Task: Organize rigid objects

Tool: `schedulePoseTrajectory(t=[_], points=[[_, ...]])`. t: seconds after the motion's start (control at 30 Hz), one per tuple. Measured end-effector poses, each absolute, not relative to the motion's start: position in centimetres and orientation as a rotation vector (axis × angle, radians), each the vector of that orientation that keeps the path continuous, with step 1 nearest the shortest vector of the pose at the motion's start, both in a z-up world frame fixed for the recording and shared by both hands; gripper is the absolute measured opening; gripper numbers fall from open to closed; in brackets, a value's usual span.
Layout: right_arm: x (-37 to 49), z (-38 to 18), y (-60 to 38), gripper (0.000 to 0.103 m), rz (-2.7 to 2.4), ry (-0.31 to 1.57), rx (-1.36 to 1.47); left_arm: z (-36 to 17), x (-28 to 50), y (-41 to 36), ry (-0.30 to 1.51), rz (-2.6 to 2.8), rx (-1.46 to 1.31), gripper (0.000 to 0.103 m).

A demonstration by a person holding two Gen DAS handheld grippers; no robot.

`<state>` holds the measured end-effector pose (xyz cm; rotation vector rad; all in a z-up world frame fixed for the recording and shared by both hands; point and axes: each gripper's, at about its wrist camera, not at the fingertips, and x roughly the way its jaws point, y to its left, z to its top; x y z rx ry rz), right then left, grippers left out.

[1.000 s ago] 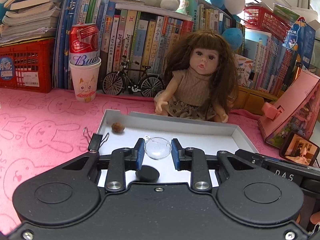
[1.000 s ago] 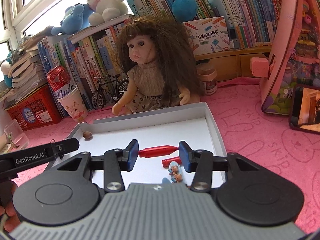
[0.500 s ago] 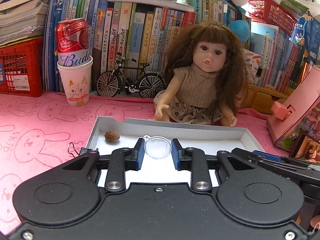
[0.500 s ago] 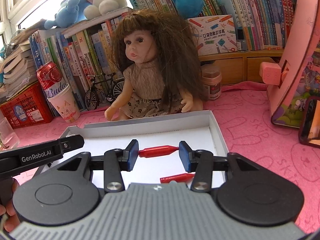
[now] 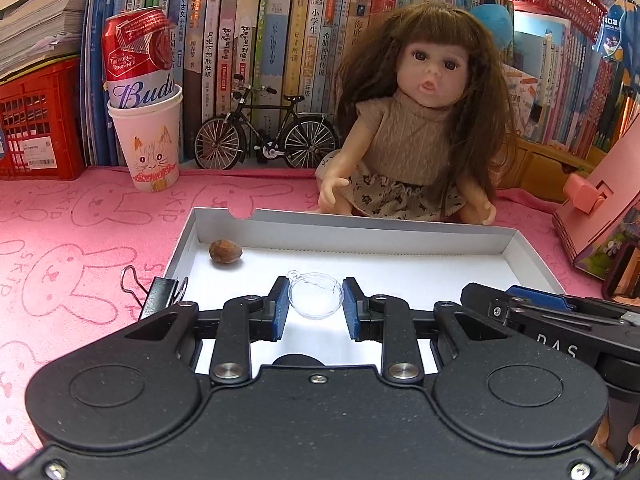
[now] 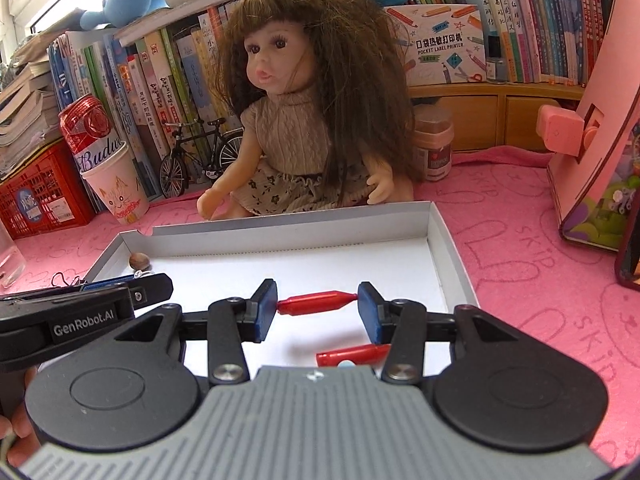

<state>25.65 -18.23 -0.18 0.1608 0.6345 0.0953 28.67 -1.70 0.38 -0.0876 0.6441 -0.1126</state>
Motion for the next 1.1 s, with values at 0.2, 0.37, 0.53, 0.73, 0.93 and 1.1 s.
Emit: schedulePoseTrajectory(t=[0.2,0.37,0.53,0.73,0.93,1.1], points=[[25.8,-0.3,-18.2,0.052,0.096,0.651,0.159,0.2,28.8,-2.0,0.665,-0.106,-0.069,0.027],[25.9,-0.3,-18.2,0.052,0.093,0.658,0.154,0.1,29.1,-2.1,0.681,-0.1,-0.061,0.027],[25.9,-0.4,-18.1,0.052,0.09,0.662,0.148,0.0,29.3,-2.2,0.697,-0.097,-0.056,0.027],[25.1,0.1,-18.2,0.083,0.093,0.612,0.156,0.5,28.5,-2.4,0.669,-0.097,-0.032,0.046],[23.7,1.1,-18.1,0.087,0.07,0.6,0.151,2.1,26.4,-1.8,0.632,-0.088,-0.025,0.06],[21.4,2.4,-18.0,0.091,0.072,0.566,0.132,3.7,24.0,-1.1,0.597,-0.078,-0.024,0.073]])
